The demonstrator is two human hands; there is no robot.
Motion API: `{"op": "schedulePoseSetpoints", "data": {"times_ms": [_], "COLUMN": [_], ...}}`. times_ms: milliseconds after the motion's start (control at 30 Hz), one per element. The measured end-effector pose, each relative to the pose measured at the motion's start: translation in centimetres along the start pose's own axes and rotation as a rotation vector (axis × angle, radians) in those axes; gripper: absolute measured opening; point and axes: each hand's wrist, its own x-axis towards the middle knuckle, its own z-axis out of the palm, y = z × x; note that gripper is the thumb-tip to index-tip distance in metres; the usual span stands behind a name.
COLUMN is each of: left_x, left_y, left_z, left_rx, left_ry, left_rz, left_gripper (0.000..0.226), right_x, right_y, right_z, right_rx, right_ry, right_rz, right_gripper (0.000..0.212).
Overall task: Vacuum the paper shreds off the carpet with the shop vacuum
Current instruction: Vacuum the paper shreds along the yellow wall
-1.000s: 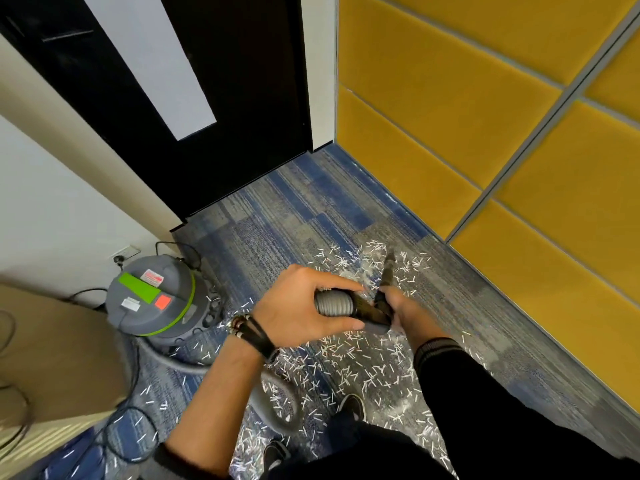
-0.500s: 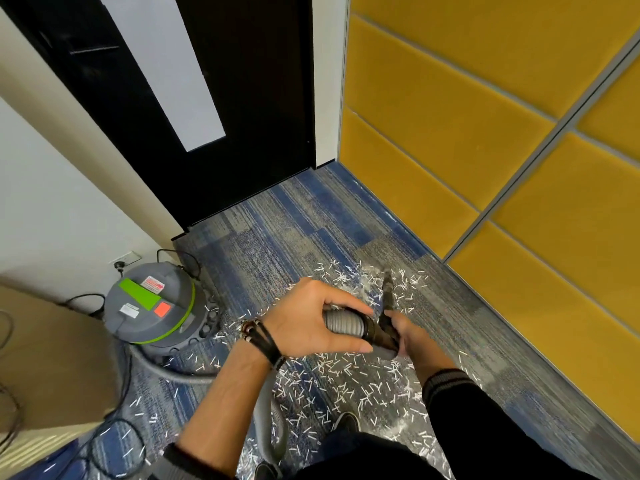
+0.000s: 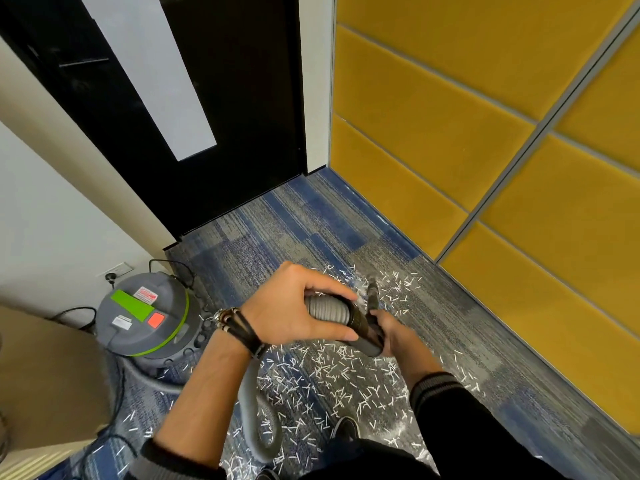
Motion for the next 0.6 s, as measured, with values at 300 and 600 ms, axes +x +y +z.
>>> {"op": "schedulePoseSetpoints", "data": {"times_ms": [300,600], "left_x": [0.1,2.4], "left_y": [1.4,1.2], "left_z": [0.2,2.1], "left_rx": [0.169,0.044], "left_ry": [0.062,-0.031], "left_rz": [0.136,0.098], "left_gripper": [0.061,0.059], "right_x": [0.0,0.3], "right_y": [-2.8,-0.1], "right_z": [-1.0,-3.0], "right_rx": [-0.091,-0.041], "right_ry": [-0.051,-0.016], "right_rz": [-0.111,-0.049], "right_gripper": [0.042,0.036]}}
